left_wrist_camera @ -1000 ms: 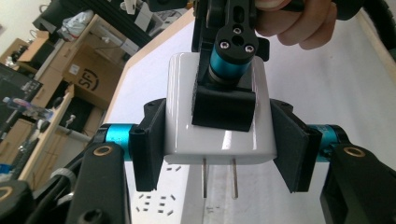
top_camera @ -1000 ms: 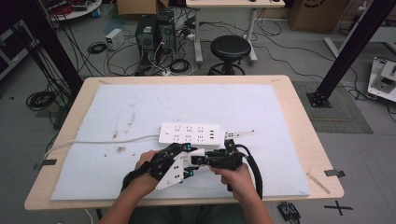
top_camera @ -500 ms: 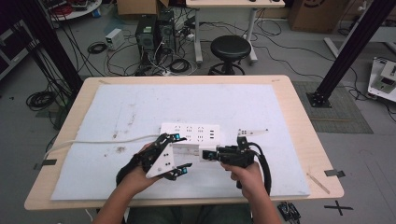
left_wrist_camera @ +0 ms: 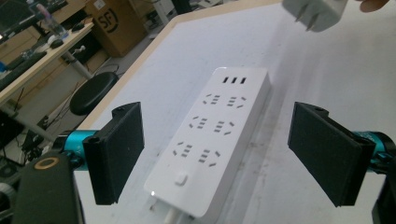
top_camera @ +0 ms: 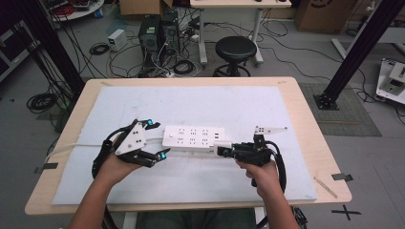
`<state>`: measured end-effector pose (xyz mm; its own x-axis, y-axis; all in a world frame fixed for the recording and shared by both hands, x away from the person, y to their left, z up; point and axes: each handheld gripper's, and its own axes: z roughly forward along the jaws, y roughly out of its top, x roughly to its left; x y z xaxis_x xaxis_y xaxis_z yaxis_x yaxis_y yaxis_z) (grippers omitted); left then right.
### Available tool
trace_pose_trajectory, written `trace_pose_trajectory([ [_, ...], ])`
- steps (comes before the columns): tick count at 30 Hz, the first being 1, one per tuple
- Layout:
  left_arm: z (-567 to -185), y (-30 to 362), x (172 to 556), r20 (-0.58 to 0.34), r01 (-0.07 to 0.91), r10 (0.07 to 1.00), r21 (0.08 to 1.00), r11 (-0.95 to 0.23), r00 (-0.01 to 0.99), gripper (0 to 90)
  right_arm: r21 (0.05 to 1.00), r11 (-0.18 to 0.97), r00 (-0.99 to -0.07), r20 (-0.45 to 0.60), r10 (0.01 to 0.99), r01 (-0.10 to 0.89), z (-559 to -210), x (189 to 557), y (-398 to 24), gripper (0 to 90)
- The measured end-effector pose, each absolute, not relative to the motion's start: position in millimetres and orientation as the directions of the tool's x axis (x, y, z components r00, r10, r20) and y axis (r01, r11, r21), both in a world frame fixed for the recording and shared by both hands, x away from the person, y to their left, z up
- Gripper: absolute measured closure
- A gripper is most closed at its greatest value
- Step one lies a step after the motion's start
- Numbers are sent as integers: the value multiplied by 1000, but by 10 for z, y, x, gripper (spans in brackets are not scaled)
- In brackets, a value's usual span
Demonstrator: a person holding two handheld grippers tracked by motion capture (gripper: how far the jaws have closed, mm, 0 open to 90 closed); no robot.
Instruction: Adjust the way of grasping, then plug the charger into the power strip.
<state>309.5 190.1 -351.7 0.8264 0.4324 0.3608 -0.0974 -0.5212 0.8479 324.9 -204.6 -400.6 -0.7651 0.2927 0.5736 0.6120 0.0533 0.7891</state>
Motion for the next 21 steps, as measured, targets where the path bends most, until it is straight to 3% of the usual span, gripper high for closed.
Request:
trace_pose_trajectory([
  [10,-3448,2193,3182,336,-46,480,853,-519,811,185,795,76,-772,554,312,602,-3990,3297,-2061,630],
  [21,-3520,2286,3182,317,-19,501,858,-513,805,185,928,186,-881,223,416,322,-3848,3328,-1781,630],
])
